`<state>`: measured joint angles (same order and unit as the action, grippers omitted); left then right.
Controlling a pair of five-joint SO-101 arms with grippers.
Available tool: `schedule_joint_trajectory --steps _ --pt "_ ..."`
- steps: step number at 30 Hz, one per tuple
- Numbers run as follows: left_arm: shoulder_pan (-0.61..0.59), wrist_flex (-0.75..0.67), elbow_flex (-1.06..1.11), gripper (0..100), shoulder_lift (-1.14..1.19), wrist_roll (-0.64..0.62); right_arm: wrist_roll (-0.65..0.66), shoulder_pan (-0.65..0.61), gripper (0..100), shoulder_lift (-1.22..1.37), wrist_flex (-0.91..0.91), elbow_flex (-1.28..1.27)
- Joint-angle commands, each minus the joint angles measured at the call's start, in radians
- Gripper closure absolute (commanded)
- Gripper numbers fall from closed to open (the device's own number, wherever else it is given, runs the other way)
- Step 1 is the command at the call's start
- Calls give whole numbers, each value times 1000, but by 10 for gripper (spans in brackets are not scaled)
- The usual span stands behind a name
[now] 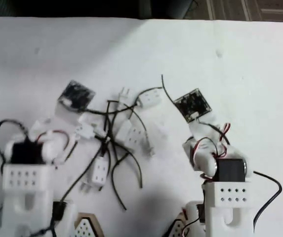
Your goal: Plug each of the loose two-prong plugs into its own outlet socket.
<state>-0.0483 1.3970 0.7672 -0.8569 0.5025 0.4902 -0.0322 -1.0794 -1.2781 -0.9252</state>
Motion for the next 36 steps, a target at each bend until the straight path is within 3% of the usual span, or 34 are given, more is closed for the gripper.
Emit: schedule_joint_trajectory --steps 1,5,15,24,36 --pt "58 6 -68 936 99 9 -91 8 981 -28 19 9" --pt "117 -3 -75 832 165 5 -210 8 981 -30 22 9" --pt "381 -158 -91 828 295 -184 -362 59 981 -219 47 2" --pt "483 -170 -358 832 733 -304 -364 87 981 -458 54 -106" --pt "538 -180 -512 828 1017 -347 -364 87 981 -493 101 -199"
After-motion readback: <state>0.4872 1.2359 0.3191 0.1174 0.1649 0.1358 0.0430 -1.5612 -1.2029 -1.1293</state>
